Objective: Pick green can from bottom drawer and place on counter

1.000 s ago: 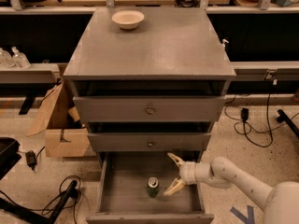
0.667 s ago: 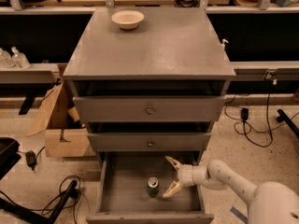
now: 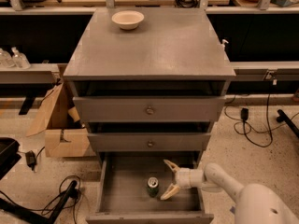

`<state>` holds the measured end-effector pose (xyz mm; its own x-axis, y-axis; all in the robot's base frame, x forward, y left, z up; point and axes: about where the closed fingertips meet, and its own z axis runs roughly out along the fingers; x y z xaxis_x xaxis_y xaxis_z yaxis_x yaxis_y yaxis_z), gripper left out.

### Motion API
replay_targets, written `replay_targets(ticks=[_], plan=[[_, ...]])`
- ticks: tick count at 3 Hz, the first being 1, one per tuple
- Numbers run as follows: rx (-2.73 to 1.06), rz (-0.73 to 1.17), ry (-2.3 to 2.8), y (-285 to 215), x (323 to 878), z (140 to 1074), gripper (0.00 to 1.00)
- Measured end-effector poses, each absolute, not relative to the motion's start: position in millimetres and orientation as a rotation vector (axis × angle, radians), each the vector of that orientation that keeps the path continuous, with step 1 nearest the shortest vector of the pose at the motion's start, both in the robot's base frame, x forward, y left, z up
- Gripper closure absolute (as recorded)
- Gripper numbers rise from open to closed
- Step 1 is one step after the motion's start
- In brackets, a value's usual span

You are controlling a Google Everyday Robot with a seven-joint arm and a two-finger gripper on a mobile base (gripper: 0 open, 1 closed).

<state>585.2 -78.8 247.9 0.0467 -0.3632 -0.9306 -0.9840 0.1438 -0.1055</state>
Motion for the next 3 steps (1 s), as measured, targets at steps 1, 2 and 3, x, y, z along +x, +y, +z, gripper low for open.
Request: replay_targets(ticks=[1,2,3], plan=[[-1.404,0.882,1.500,-52,583,220,0.00],[-1.405,0.950,1.483,-28,580,197,0.00],[-1.413,1.016,1.462,-9,576,182,0.18]])
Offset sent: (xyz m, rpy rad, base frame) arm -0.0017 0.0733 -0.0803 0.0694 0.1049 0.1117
